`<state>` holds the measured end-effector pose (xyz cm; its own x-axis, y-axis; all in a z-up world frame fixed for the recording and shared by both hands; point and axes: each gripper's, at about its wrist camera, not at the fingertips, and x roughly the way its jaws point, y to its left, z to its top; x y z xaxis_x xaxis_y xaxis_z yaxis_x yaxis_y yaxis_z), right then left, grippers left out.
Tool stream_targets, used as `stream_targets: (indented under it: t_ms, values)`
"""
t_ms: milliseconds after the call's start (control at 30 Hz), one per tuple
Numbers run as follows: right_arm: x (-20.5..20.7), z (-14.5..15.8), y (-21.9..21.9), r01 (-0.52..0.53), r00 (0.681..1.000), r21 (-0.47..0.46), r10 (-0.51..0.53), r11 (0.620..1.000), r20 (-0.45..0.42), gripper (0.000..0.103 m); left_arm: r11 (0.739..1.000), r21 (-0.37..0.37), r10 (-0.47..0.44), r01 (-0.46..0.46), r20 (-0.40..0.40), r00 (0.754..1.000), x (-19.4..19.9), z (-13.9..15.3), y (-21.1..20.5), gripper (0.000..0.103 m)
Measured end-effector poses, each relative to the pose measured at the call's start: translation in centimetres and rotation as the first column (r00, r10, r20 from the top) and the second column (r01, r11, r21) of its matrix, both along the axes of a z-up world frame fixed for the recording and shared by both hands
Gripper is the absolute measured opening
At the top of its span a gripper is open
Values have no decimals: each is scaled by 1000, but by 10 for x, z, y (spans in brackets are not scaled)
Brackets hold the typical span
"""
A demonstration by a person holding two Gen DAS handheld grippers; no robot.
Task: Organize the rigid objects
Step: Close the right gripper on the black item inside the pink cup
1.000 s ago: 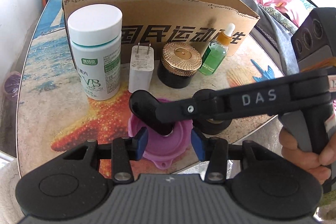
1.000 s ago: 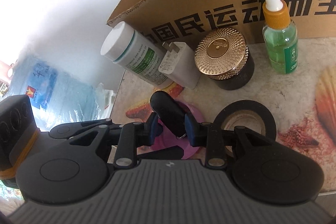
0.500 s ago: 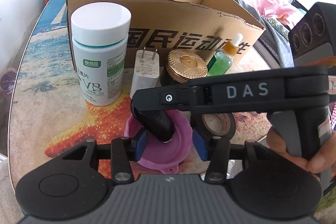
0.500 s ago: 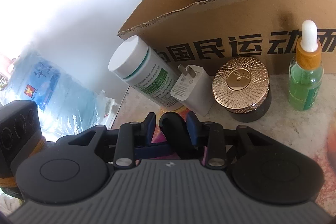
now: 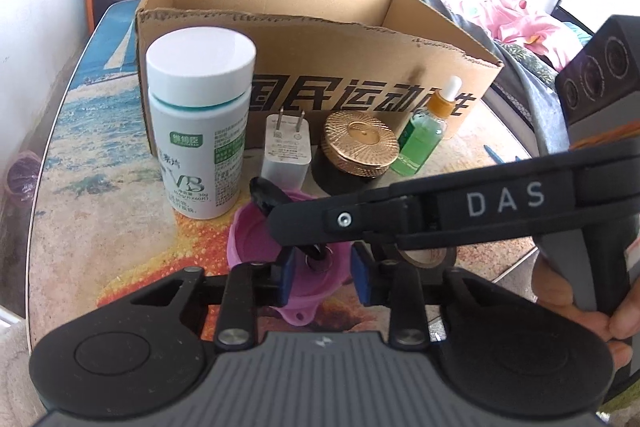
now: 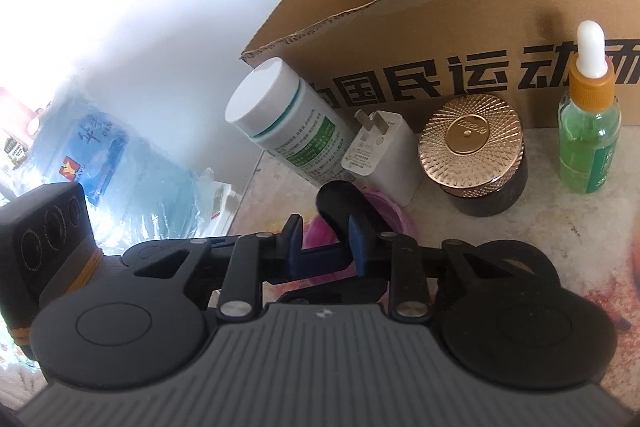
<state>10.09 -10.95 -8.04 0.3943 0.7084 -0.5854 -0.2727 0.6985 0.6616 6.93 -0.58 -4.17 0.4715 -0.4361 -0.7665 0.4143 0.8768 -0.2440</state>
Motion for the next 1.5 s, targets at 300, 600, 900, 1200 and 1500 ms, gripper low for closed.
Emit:
stream_targets:
  t_ms: [300,600,900,1200,1500]
  values:
    - [-6,11,3,55,997,-59,-52,997,52,22,999,54,2,-2,-8,1000,-1,-6,-8,25]
    - [3,-1,5,76,997,-79,-75,994,5,24,996,62,68,-65,-46,997,3,-7,-3,33]
    - [-13,-15,10,58,994,-40,-61,998,-92,24,997,61,47,-43,-67,997,-4,-5,3,35]
    - [-6,-32,-11,110,964,135,-73,985,-254,24,998,64,27,-25,-37,999,-13,-6,3,42]
    - [-7,-3,-17,115,991,59,-110,992,-80,30,998,48,34,-33,-24,999,-6,-4,9,53]
